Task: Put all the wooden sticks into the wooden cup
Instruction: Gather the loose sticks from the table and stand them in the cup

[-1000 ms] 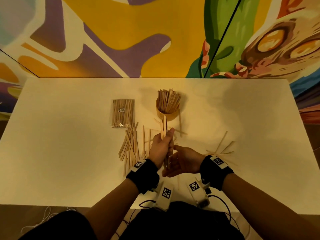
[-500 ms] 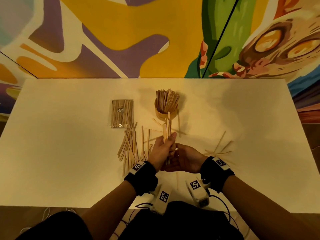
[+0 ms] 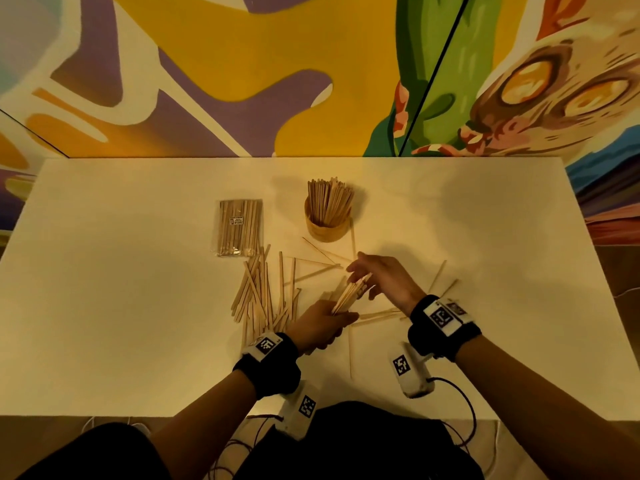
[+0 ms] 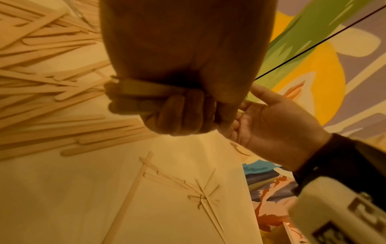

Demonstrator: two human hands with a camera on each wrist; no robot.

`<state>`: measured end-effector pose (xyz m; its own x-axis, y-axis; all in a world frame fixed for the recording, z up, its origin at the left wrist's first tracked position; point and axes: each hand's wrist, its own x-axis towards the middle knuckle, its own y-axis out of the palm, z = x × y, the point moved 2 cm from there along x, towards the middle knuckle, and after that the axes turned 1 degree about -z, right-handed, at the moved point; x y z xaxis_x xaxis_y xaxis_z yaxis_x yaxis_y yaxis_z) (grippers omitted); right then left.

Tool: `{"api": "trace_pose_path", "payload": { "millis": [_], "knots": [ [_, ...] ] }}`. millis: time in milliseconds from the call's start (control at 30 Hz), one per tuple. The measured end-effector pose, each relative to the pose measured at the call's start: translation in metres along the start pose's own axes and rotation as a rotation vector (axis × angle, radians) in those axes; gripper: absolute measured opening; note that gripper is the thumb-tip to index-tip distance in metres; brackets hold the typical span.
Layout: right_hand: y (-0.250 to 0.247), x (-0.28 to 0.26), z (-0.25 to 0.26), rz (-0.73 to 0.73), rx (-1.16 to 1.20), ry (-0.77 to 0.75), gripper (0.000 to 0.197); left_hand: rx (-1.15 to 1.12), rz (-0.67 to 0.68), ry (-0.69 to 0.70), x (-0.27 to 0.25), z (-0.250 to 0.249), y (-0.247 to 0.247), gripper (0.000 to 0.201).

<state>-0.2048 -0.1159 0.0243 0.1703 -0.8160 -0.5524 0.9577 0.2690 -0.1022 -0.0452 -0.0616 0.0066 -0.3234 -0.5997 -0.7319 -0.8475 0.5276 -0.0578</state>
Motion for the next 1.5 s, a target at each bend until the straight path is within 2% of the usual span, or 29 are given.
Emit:
{"api": "trace_pose_path", "payload": {
  "millis": [100,167,300,433,633,733,900,1033,1133,1200,1400,1500],
  "knots": [
    [0.022,-0.004,-0.008,0.136,-0.305,-0.074,0.037,-0.032,0.008,-0.032,0.001,-0.004,0.002,0.014],
    [0.024,-0.005,-0.007,0.154,-0.341,-0.102,0.033,-0.056,-0.002,-0.055,0.001,-0.004,0.003,0.016],
    [0.011,0.0,0.001,0.029,-0.331,-0.158,0.032,-0.101,-0.017,-0.055,0.0,-0.003,0.003,0.024],
    [0.024,-0.005,0.001,0.145,-0.52,-0.178,0.034,-0.087,-0.012,-0.054,-0.002,-0.008,0.004,0.023],
    [0.023,-0.001,0.0,0.088,-0.289,-0.139,0.03,-0.168,0.068,-0.031,-0.007,-0.016,0.002,0.006],
    [0.027,0.002,-0.004,0.038,-0.292,-0.13,0.033,-0.147,0.102,-0.036,-0.005,-0.017,0.003,0.011],
    [0.028,0.005,-0.007,0.018,-0.231,-0.142,0.03,-0.281,0.16,-0.047,-0.009,-0.017,0.003,0.012],
    [0.008,0.007,-0.007,-0.049,-0.106,-0.054,0.032,-0.424,0.173,0.001,-0.015,-0.006,-0.01,0.039],
    [-0.003,0.01,-0.004,-0.154,-0.003,-0.049,0.037,-0.6,0.137,-0.019,-0.018,0.007,-0.014,0.061],
    [0.001,0.009,0.001,-0.175,0.013,-0.089,0.037,-0.735,0.071,-0.029,-0.017,0.011,-0.013,0.067],
    [0.026,0.007,0.006,-0.133,-0.001,-0.192,0.032,-1.034,-0.095,-0.068,-0.007,0.009,-0.006,0.058],
    [0.019,0.01,0.009,-0.095,0.02,-0.171,0.032,-0.905,-0.038,-0.007,-0.01,0.006,-0.005,0.053]
  ]
}}
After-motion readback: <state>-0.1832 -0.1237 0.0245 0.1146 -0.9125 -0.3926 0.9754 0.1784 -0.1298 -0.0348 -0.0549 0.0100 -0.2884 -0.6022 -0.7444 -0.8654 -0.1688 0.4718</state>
